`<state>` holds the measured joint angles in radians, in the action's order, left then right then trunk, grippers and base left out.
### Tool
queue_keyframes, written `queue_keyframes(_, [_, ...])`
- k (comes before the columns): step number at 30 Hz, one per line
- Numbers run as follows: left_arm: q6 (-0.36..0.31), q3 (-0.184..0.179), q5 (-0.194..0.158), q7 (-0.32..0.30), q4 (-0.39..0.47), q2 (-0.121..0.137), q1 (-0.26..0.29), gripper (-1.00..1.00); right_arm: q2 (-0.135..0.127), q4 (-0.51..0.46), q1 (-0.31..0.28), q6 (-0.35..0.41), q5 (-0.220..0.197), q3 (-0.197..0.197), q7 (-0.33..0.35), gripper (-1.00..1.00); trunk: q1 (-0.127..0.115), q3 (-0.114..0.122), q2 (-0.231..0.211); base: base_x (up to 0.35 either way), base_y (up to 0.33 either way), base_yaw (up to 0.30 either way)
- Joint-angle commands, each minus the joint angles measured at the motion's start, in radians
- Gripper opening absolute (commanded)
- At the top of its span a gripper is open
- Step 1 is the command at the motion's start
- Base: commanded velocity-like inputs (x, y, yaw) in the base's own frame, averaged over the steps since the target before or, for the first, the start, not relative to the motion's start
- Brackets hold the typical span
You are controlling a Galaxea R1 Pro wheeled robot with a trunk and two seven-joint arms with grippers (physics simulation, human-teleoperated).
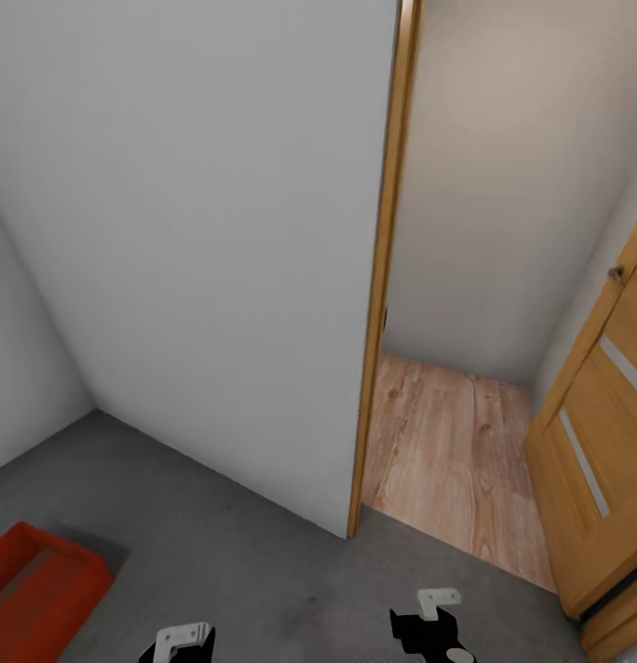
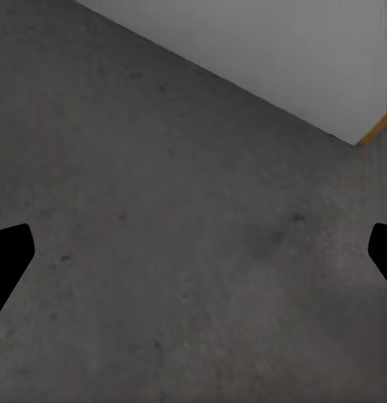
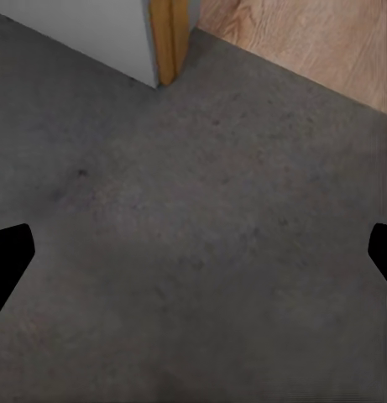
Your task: Move the two storage containers from the living room to the garage. In the garage, place one container on the floor and stack the other container on top of it (either order is fine).
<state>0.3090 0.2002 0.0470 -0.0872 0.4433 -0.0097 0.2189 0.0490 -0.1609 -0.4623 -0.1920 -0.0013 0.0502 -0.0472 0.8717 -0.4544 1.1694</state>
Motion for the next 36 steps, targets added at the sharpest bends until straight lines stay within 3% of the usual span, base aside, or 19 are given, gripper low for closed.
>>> queue_keyframes(1, [0.002,0.008,0.005,-0.008,0.000,-0.001,0.000,1.00,0.000,0.001,-0.001,-0.003,0.000,0.005,-0.005,1.00,0.000,-0.001,0.001,0.000,0.000,-0.263])
queue_keyframes(36, [0.002,0.008,0.005,-0.008,0.000,-0.001,0.000,1.00,0.000,0.001,-0.001,-0.003,0.000,0.005,-0.005,1.00,0.000,-0.001,0.001,0.000,0.000,-0.264])
